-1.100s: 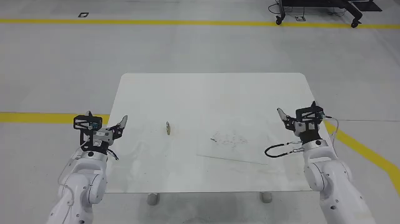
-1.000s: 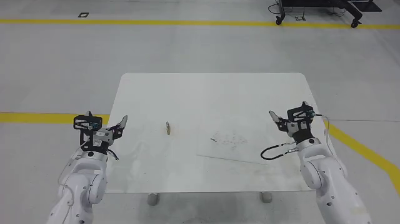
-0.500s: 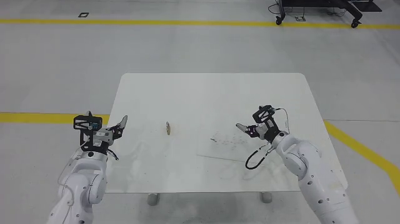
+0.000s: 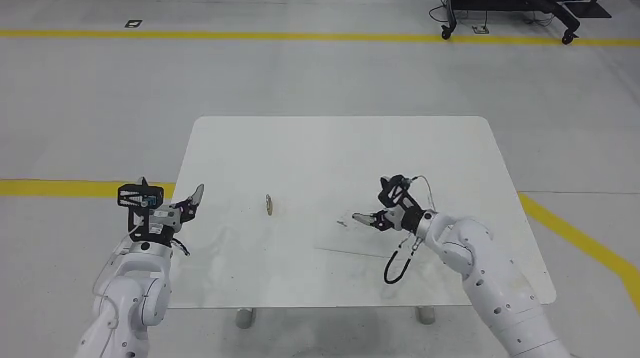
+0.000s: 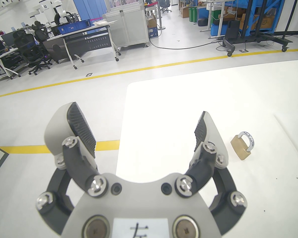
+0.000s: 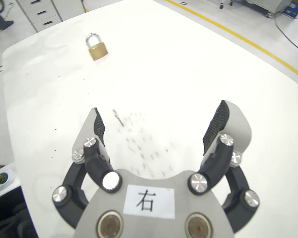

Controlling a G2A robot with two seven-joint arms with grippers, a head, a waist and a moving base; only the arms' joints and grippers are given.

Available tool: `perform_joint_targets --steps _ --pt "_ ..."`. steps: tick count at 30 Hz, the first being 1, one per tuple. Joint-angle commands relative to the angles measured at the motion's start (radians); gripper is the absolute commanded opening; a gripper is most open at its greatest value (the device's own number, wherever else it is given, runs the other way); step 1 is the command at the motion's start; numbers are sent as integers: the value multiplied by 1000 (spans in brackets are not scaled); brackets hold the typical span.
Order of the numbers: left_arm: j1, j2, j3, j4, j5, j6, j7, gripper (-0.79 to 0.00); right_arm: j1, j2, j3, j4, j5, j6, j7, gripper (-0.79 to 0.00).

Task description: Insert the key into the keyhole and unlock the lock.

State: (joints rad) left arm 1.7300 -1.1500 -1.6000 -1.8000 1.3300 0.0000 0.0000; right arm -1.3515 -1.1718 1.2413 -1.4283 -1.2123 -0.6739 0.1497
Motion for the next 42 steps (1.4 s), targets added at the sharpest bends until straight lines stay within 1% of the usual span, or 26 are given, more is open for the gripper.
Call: perform_joint_targets --steps 1,4,6,8,12,13,15,16,17,19,22,27,30,32,37,42 --pt "0 0 0 0 0 0 0 0 36 1 -8 44 23 -98 -15 0" --pt "0 0 0 0 0 0 0 0 86 7 -18 91 16 -239 -16 0" --pt "0 0 0 0 0 0 0 0 111 9 -30 118 7 -298 -8 0" --pt "0 0 0 0 0 0 0 0 135 9 -53 131 -15 -333 16 0" --pt "0 0 0 0 0 0 0 0 171 5 -116 134 -78 -337 66 0" --pt "0 0 0 0 0 0 0 0 177 3 -129 135 -91 -332 73 -28" --pt "0 0 0 0 0 0 0 0 187 -1 -151 142 -104 -316 77 -108" --pt "0 0 0 0 0 0 0 0 193 -2 -163 144 -114 -308 84 -283" --pt "0 0 0 0 0 0 0 0 199 -4 -174 147 -125 -298 93 -379" --pt "0 0 0 0 0 0 0 0 208 -8 -196 149 -145 -267 112 -416" --pt "0 0 0 0 0 0 0 0 220 -16 -222 166 -149 -205 146 -425" --pt "0 0 0 0 0 0 0 0 237 -29 -265 174 -140 -150 182 -496" --pt "0 0 0 0 0 0 0 0 241 -31 -276 174 -141 -137 181 -622" --pt "0 0 0 0 0 0 0 0 242 -31 -278 178 -140 -136 174 -785" --pt "0 0 0 0 0 0 0 0 243 -29 -280 176 -146 -141 155 -785" --pt "0 0 0 0 0 0 0 0 223 -17 -251 149 -167 -122 94 -785"
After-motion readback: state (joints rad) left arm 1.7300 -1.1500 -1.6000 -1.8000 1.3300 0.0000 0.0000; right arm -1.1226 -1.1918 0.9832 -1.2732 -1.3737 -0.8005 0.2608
